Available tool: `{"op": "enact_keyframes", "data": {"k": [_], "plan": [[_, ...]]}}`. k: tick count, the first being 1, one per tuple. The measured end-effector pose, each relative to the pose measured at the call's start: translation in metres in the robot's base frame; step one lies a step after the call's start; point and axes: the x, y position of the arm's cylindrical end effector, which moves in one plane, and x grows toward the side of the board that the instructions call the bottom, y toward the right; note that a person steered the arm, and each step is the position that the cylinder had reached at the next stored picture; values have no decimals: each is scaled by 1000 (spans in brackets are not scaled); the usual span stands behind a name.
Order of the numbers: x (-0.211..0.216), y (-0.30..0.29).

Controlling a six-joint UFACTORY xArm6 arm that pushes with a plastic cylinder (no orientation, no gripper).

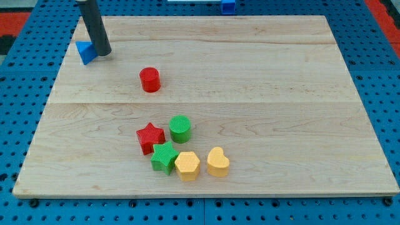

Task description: Move the blue triangle towards the top left

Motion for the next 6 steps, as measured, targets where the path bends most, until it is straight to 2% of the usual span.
{"op": "enact_keyframes", "data": {"k": [1,2,3,5,6], "plan": [[44,58],[49,2],[29,-46],[-54,-22],[-47,22]]}}
